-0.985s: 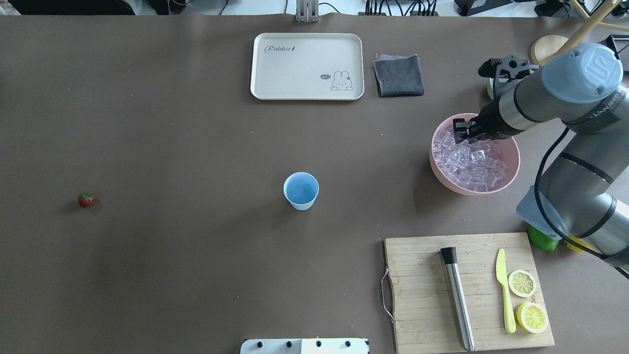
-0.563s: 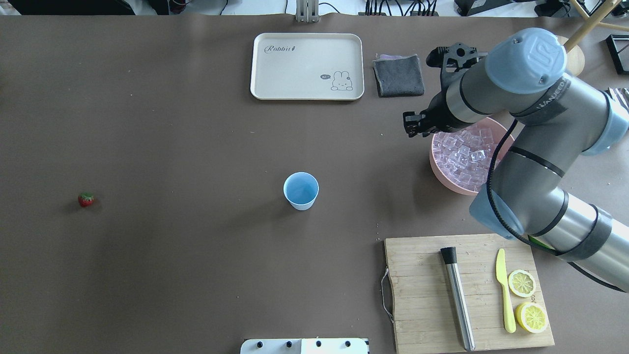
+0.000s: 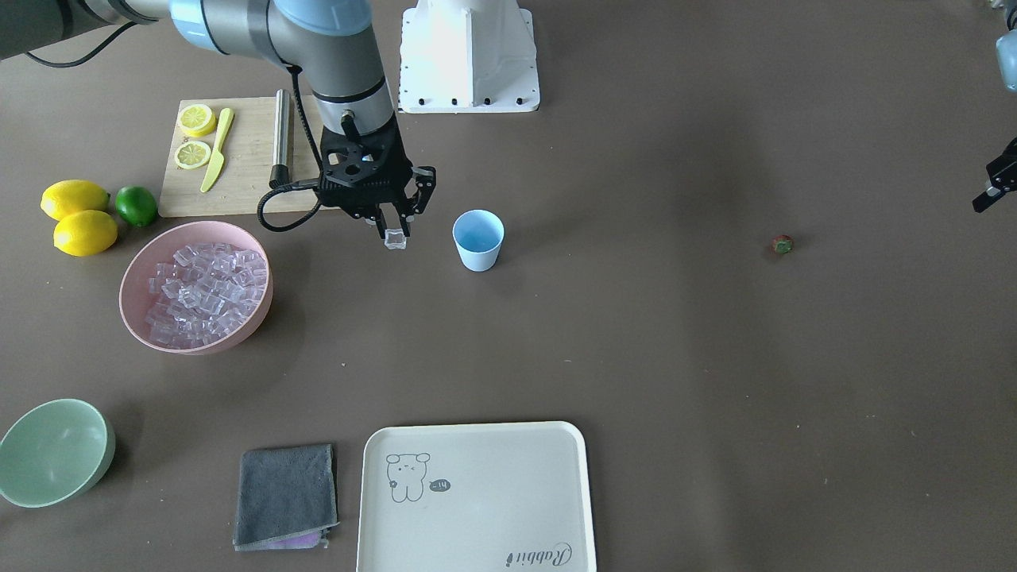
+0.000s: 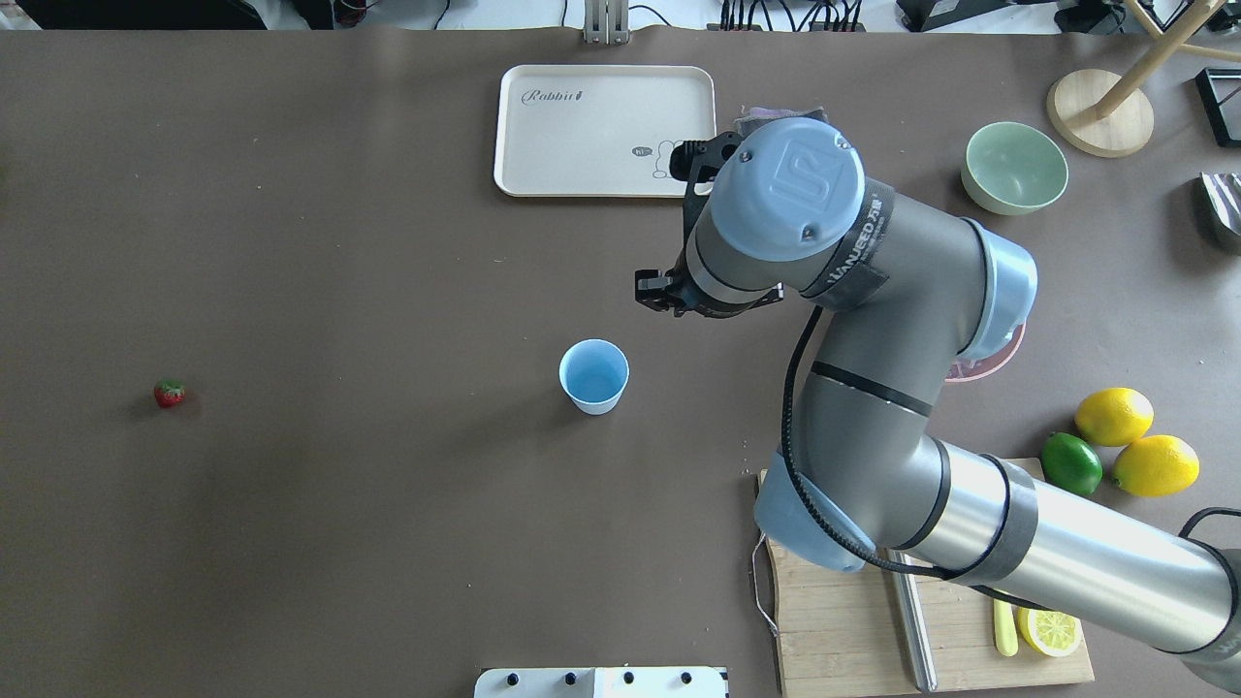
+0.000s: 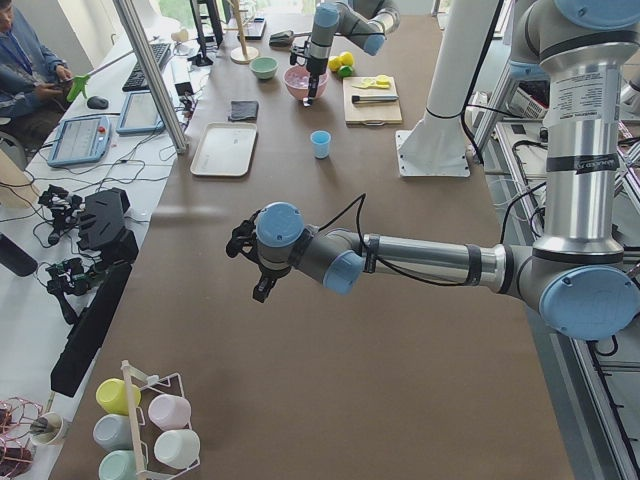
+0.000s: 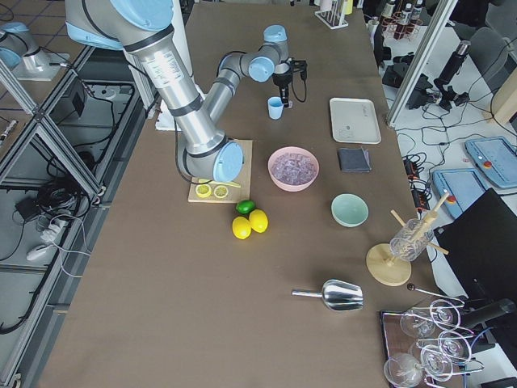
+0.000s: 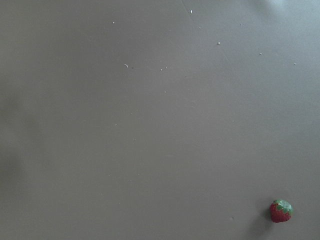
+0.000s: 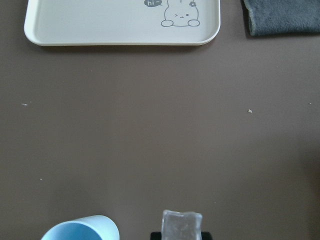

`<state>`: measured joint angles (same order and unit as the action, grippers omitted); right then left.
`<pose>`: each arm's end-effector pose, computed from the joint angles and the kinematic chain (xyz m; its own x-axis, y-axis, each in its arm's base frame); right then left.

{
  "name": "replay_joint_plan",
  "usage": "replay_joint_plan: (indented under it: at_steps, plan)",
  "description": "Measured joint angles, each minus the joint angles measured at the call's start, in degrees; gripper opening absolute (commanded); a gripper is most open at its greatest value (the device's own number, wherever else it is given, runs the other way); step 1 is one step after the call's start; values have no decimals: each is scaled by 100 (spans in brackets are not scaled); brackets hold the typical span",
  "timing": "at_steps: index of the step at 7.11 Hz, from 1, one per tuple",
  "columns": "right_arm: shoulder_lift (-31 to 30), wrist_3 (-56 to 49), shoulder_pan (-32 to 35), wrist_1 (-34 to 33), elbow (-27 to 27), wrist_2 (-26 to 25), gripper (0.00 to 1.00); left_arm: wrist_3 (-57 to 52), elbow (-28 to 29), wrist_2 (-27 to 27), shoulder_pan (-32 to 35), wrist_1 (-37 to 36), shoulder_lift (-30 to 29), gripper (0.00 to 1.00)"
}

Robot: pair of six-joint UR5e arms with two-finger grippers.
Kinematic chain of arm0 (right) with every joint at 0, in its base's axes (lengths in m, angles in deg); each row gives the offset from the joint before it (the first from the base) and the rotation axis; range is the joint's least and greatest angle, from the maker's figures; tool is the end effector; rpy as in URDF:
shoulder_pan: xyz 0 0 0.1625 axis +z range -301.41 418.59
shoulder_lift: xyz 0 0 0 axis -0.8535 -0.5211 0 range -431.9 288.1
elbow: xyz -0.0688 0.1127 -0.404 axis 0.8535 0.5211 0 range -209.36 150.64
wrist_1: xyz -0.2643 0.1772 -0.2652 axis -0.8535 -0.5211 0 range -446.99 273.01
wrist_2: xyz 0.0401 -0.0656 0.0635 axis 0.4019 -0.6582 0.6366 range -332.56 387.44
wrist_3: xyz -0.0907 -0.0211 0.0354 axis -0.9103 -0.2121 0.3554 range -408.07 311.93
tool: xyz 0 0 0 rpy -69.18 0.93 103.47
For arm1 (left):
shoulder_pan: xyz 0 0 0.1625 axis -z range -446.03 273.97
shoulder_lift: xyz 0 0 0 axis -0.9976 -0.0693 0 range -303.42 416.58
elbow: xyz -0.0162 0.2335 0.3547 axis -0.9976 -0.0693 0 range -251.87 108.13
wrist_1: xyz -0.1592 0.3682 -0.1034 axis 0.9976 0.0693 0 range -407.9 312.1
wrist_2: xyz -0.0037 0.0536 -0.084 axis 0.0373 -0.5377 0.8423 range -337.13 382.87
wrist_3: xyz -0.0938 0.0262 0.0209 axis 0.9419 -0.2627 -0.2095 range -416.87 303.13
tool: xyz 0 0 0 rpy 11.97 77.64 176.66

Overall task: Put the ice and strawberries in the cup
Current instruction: 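Lift the ice cube with the right gripper and carry it over the blue cup, then open the right gripper to drop the ice, then move back toward the bowl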

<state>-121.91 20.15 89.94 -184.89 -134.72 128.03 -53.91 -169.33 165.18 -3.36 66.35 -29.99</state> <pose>-0.4831 -0.4288 0.1582 0.6830 -0.0111 0.7303 -0.1531 0.9755 0.1580 0.0076 -0.4855 0.5655 0.5635 0.4043 -0.7204 -0.0835 0.8955 0.4372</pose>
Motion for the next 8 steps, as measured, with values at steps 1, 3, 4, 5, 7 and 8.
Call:
replay_joint_plan:
  at_steps: [1,3,4,5,7,8]
  plan:
    - [200,261,-263,-108,118,-271,0,2,-1,0,-32,0,0,99]
    - [573,704,-630,-146,457,-660,0,3,0,-1,-67,0,0,99]
    - [702,839,-780,-142,594,-845,0,3,9,-1,-72,0,0,99]
    - [775,892,-855,-136,675,-951,21,3,21,-1,-74,0,0,99]
    - [820,942,-885,-133,759,-1045,100,3,31,-5,-75,0,0,99]
    - [819,1005,-888,-133,782,-1124,100,3,33,-3,-78,0,0,99]
